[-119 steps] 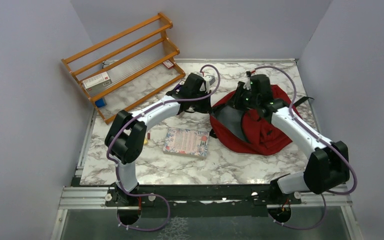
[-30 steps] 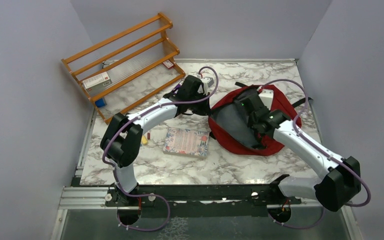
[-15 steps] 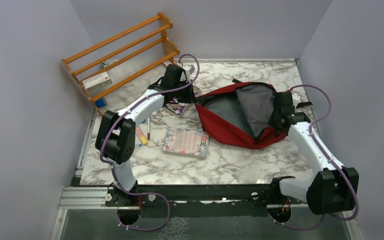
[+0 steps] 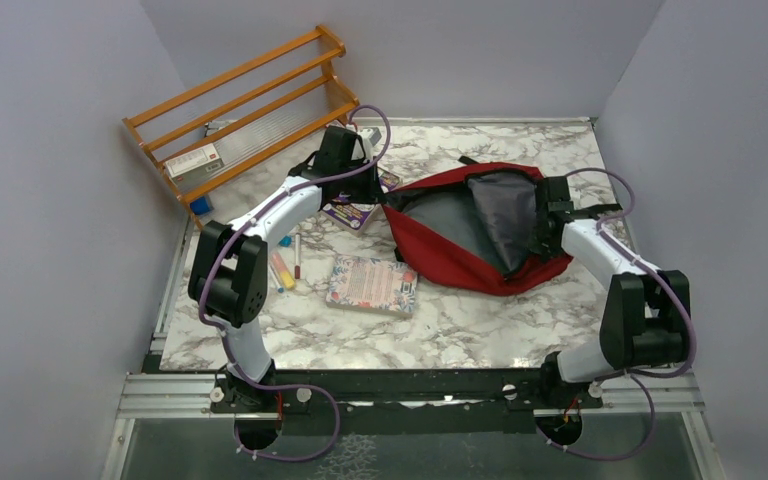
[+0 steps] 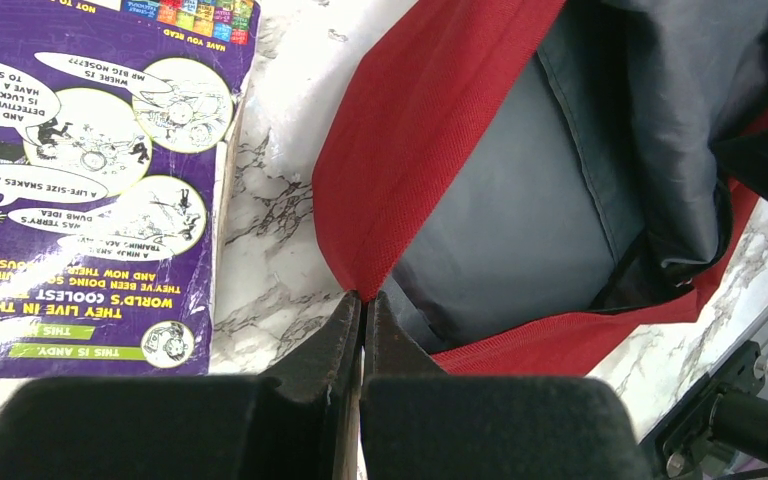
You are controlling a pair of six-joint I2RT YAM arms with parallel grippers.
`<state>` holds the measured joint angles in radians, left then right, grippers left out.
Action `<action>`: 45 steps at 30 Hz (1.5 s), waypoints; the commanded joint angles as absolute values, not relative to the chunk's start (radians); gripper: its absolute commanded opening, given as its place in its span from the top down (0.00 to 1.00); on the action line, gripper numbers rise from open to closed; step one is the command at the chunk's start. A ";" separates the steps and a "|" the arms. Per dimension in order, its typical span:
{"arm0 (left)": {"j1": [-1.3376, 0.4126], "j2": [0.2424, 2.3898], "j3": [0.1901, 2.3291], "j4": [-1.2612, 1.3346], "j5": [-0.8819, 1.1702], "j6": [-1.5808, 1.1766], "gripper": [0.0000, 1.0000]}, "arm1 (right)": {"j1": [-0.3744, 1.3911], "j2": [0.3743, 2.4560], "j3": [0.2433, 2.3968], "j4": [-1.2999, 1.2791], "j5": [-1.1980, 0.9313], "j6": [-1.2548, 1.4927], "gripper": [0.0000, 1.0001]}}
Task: Pack the student bag
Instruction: Unzip the student bag at the center of the board.
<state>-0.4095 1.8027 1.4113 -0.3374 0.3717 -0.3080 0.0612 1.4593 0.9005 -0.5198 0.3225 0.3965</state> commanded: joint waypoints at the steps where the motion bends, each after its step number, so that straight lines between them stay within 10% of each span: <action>1: -0.400 1.750 1.397 -0.296 0.405 -0.291 1.00 | 0.048 1.489 0.914 -0.492 0.311 0.383 0.64; 10: -0.434 1.756 1.401 -0.291 0.420 -0.292 1.00 | 0.048 1.382 0.984 -0.561 0.315 0.380 0.37; 26: -0.492 1.787 1.415 -0.286 0.415 -0.304 1.00 | 0.056 1.169 1.063 -0.483 -0.266 0.259 0.37; 33: -0.492 1.768 1.392 -0.288 0.393 -0.310 1.00 | 0.224 1.308 1.107 -0.476 -0.180 0.183 0.34; 45: -0.401 1.630 1.265 -0.292 0.297 -0.380 0.55 | 0.392 1.363 1.109 -0.445 -0.119 0.287 0.32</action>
